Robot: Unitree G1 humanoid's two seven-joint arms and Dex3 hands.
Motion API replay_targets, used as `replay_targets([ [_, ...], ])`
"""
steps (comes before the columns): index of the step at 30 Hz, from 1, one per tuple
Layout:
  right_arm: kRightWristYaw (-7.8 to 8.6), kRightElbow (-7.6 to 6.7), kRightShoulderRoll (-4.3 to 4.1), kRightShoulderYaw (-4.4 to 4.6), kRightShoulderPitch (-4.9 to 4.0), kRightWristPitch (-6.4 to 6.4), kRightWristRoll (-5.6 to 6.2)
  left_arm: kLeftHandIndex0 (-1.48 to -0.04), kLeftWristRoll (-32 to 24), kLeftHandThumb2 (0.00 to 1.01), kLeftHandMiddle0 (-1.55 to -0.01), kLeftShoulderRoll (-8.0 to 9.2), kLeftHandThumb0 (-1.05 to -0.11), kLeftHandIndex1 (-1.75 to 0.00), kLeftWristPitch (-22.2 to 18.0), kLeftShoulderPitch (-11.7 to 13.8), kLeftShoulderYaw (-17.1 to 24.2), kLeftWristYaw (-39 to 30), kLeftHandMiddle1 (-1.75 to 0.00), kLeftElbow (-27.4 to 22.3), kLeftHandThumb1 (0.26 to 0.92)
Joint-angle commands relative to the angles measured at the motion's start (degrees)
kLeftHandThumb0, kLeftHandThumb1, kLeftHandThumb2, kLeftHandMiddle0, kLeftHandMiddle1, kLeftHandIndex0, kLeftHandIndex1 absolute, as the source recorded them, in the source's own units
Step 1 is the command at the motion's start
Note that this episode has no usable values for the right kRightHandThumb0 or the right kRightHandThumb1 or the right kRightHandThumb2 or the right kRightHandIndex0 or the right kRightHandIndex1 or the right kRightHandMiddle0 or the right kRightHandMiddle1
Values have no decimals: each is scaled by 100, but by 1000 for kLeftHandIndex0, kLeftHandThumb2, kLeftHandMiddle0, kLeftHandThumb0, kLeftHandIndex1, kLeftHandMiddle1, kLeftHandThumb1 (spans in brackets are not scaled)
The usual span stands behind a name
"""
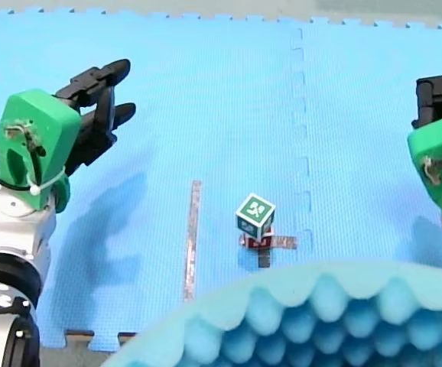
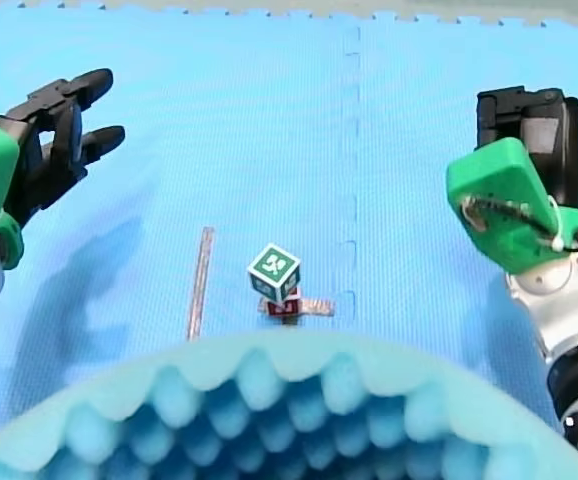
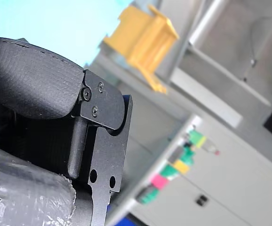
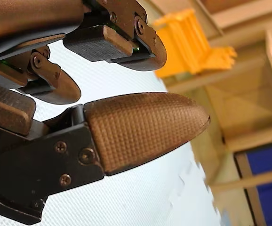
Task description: Stack cube left
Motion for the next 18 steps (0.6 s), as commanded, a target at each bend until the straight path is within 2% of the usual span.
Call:
replay_targets([
  [1,92,195,36,-21,-187,93,87,-403,36,772,-532,33,-1048,0,89,-147,74,73,-39,53,921],
  [7,217,350,57,-9,-338,270,172,-405,127,775,-545,7,-1048,-2,215,-305,186,143,-38,93,921],
  [12,301,381,34,-32,-312,332,235,-413,183,774,-554,-25,-1048,-5,141,-344,237,108,-37,61,921],
  [18,384,353,-26,-58,-290,259,301,-420,181,775,-557,-85,-1048,-7,64,-402,290,86,-32,23,921],
])
